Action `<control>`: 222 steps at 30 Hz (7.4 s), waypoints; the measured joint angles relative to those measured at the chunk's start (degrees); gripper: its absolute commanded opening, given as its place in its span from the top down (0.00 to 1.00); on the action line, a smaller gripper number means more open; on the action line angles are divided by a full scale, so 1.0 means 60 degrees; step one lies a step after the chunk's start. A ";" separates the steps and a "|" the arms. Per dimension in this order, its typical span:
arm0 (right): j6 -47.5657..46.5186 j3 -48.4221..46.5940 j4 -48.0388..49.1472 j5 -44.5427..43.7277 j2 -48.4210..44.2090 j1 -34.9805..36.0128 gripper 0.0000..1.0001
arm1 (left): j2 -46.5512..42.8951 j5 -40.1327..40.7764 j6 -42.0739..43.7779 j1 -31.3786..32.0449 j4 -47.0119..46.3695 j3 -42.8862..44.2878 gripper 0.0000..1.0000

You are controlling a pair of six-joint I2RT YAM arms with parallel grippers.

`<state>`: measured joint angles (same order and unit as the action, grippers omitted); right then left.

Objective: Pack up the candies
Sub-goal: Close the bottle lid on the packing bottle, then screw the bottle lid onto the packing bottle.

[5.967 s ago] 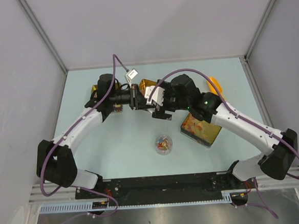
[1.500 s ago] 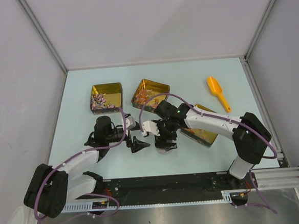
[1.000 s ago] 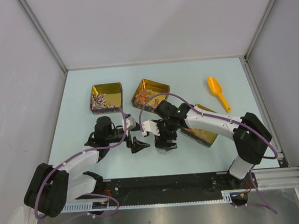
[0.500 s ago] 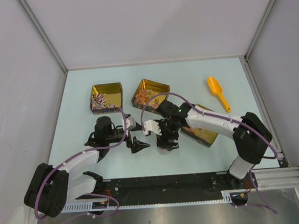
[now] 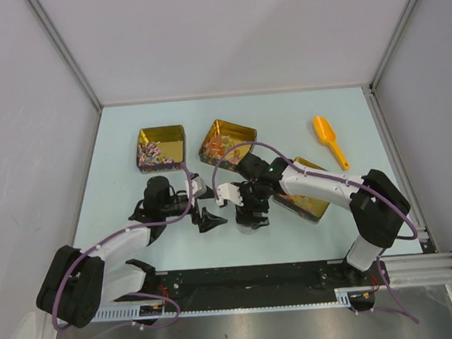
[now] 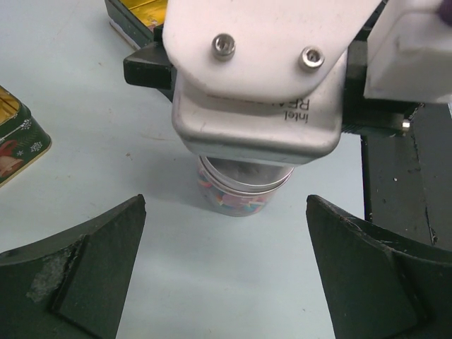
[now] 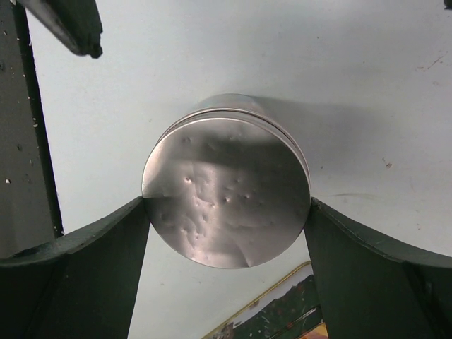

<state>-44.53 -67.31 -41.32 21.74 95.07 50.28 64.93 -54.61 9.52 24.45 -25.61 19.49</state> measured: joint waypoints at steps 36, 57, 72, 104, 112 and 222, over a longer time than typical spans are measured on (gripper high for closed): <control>0.0535 0.0106 0.0193 0.1719 -0.1545 -0.2357 0.02 | 0.3093 0.2306 0.0146 0.2728 -0.1705 0.0674 0.00; 0.0925 0.0106 0.0066 0.2160 -0.1807 -0.3300 0.16 | 0.5322 0.3854 0.0015 0.4331 -0.5745 -0.0583 0.00; 0.0929 0.0149 -0.0714 0.3319 -0.1807 -0.3847 0.28 | 0.6459 0.4408 -0.0098 0.4579 -0.7034 -0.0095 0.07; 0.1749 0.0149 -0.0018 0.3238 0.0219 -0.2725 0.69 | 0.6630 0.4819 -0.0095 0.4637 -0.7344 0.0109 0.08; 0.1789 0.0146 0.0106 0.3126 0.0255 -0.2739 0.71 | 0.6637 0.4830 -0.0109 0.4648 -0.7322 0.0120 0.07; 0.1847 0.0146 0.0699 0.2153 -0.0138 -0.2612 0.35 | 0.6637 0.6047 -0.0073 0.4608 -0.6991 0.0463 0.06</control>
<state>-33.45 -66.43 -37.12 34.65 94.24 34.61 104.75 -18.33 9.08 52.10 -67.55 22.26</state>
